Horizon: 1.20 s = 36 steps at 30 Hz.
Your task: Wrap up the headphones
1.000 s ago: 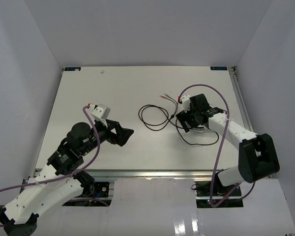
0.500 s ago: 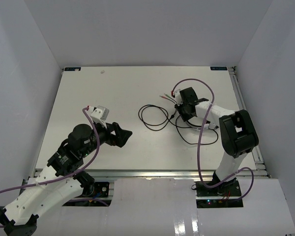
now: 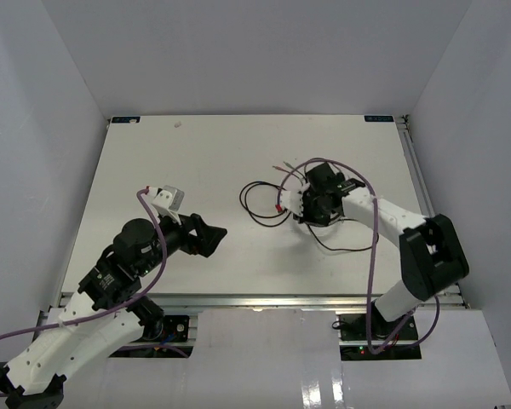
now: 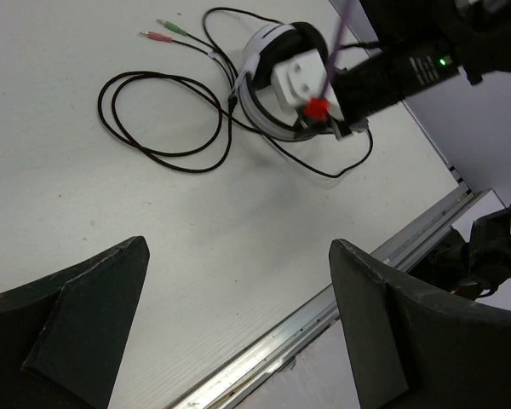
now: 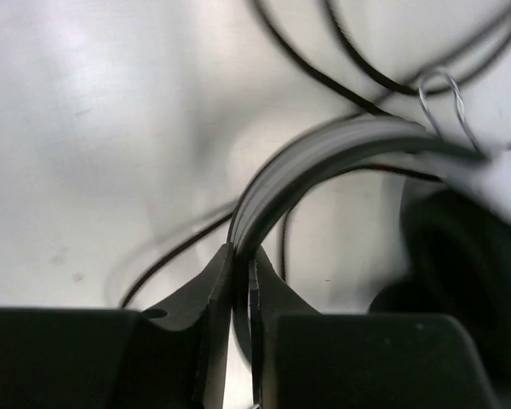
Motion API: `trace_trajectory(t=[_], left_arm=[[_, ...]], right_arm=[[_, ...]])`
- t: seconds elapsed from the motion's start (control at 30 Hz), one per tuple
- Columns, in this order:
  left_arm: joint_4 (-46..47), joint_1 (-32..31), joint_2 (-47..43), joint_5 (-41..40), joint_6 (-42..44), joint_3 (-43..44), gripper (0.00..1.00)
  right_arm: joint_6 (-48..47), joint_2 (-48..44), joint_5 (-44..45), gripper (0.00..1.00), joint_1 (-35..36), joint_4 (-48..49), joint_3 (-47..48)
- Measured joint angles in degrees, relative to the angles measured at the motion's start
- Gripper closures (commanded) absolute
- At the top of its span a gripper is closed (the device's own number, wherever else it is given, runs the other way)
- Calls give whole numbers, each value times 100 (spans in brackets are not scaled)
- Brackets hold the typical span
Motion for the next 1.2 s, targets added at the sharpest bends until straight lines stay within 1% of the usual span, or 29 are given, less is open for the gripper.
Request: trace_trajectory(t=[0.03,0.13,0.2,0.23,0.27,0.33,0.4,0.47,0.53,0.57,0.63,0.67,0.7,0.77,0.87,0.93,0.97,1.0,1.03,1.1,1.2], left_arm=[[2,-1,-18,-3,-6,-1,2],[4,0,-35,-3,-28,1,2],[-4,0,-24,-1,-45,1,2],[-9,0,-18,-1,-51,-1,2],[-16,0,-12,0,-57,-1,2],[-23,0,3,6,-70,1,2],[-36,0,8,6,-87,1,2],[-53,0,8,8,-103,1,2],[-59,0,11,8,-117,1,2],[-60,0,15,10,-125,1,2],[-61,0,26,15,-136,1,2],[-62,0,32,17,-142,1,2],[-62,0,38,17,-149,1,2],[-60,0,48,17,-155,1,2],[-57,0,81,17,-185,1,2],[-35,0,114,19,-229,1,2],[-4,0,135,21,-258,-2,2],[45,0,153,23,-283,-9,2],[81,0,162,27,-305,-26,2],[132,0,174,50,-352,-69,2],[151,0,187,116,-407,-104,2]], right_arm=[[-483,-333,-2,92,152,-46,-252],[-2098,-1043,-221,91,441,-369,-867],[-2645,-1149,-379,89,511,-519,-1012],[-2970,-1180,-459,82,528,-631,-1072],[-3267,-1205,-508,74,525,-746,-1123],[-3749,-1287,-523,68,505,-886,-1262],[-4090,-1438,-349,61,500,-835,-1508],[-4204,-1516,-208,47,423,-695,-1704],[-4149,-1522,-212,21,241,-601,-1743],[-4060,-1543,-265,10,108,-539,-1735],[-3773,-1683,-538,3,-211,-453,-1678],[-3583,-1776,-695,5,-361,-430,-1637],[-3324,-1897,-843,10,-495,-405,-1585],[-2743,-2195,-1138,10,-717,-340,-1440],[-1615,-2591,-1473,10,-864,-120,-1272],[-271,-2762,-1570,9,-1000,291,-1329],[448,-2831,-1479,6,-1095,589,-1429],[1047,-2847,-1391,8,-1188,774,-1514],[1590,-2822,-1286,11,-1265,897,-1578],[2615,-2719,-1097,31,-1388,1052,-1658],[3835,-2384,-1053,45,-1427,1052,-1583]])
